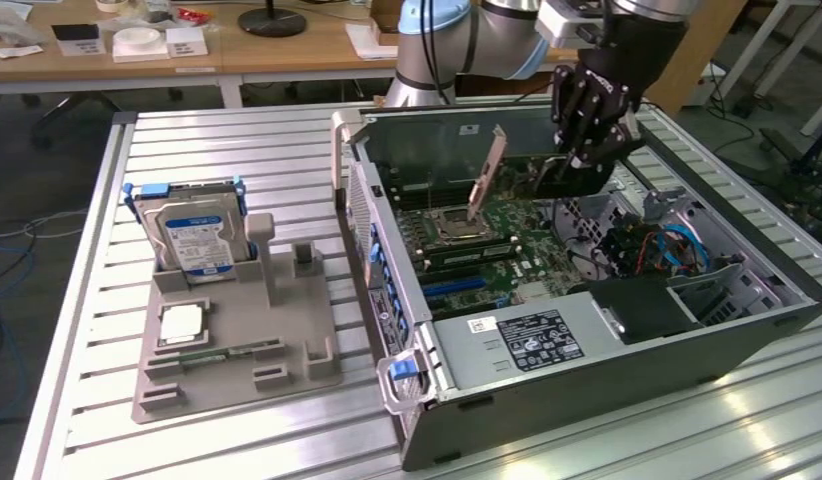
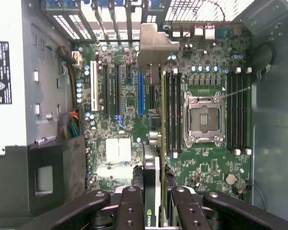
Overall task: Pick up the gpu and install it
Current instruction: 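Insert the gpu into the slot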
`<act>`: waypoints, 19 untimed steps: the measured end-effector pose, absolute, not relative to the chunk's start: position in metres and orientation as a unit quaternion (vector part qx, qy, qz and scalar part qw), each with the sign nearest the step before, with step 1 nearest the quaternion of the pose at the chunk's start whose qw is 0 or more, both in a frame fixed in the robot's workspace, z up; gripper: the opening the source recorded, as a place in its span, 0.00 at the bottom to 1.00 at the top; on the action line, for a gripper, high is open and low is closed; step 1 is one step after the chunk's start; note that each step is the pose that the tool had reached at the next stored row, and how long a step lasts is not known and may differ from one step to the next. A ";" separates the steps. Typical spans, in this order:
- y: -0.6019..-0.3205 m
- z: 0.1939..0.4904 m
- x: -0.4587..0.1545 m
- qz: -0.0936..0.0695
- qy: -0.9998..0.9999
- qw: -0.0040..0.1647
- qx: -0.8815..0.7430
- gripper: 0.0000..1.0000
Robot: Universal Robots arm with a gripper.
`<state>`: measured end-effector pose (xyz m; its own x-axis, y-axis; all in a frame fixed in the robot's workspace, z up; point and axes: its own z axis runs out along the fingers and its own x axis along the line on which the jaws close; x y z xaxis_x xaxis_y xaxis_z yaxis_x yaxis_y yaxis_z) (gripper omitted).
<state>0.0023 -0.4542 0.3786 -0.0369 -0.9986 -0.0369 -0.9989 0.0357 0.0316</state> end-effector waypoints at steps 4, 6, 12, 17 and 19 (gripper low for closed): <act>-0.454 0.375 -0.004 0.023 0.720 0.004 -0.694 0.27; -0.454 0.373 -0.006 0.021 0.720 0.005 -0.694 0.27; -0.454 0.365 -0.010 0.018 0.720 0.009 -0.694 0.27; -0.454 0.362 -0.014 0.014 0.719 0.013 -0.694 0.27; -0.454 0.360 -0.016 0.013 0.719 0.014 -0.695 0.27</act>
<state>-0.0161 -0.4542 0.3602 -0.0346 -0.9987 -0.0385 -0.9994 0.0347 0.0003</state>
